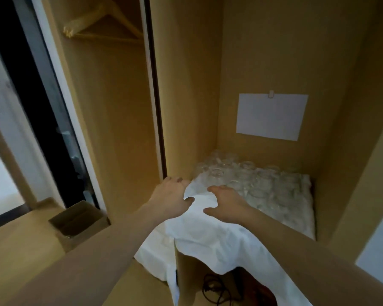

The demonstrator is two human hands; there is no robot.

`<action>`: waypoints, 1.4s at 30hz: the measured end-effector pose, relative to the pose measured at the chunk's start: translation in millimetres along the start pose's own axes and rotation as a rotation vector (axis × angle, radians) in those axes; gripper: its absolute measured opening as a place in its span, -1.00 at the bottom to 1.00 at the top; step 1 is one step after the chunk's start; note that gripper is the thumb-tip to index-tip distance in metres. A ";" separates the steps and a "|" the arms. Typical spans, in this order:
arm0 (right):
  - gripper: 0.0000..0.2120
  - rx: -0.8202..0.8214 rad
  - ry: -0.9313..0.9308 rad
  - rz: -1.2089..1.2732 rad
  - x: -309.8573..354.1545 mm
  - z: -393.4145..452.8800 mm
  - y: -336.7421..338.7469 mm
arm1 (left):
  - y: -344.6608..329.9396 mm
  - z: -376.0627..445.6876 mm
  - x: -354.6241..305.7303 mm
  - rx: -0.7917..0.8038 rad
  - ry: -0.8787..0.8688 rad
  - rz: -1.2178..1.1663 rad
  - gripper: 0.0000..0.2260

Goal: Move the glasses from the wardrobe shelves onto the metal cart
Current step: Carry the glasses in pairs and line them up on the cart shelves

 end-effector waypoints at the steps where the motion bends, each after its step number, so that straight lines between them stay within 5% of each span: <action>1: -0.26 -0.006 -0.022 -0.002 -2.9 1.4 -0.1 | -1.7 7.7 1.5 0.009 -0.014 -0.020 -0.52; 11: -0.30 -0.049 -0.191 -0.058 -49.2 25.6 18.5 | -17.2 79.8 -21.4 0.009 -0.178 -0.182 -0.50; 23: -0.46 -0.152 -0.240 0.086 -123.9 121.0 67.5 | -29.8 218.4 -48.8 0.036 -0.288 -0.093 -0.37; 29: -0.55 -0.152 -0.376 0.138 -196.2 164.6 84.0 | -44.1 305.2 -95.2 0.074 -0.354 -0.155 -0.41; 38: -0.37 -0.130 -0.655 0.081 -324.8 207.7 95.9 | -104.5 397.1 -168.2 0.163 -0.486 -0.180 -0.42; 42: -0.49 -0.126 -0.764 0.010 -368.0 219.6 96.1 | -124.8 426.8 -183.9 0.182 -0.503 -0.179 -0.42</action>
Point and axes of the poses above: each hand's wrist, its own z-axis towards the middle knuckle, its own y-axis out of the back of the hand, x = y × z, the point moved 6 cm from there along z, towards the middle knuckle, and after that the axes turned 1 degree about z, right-handed, at the moved point
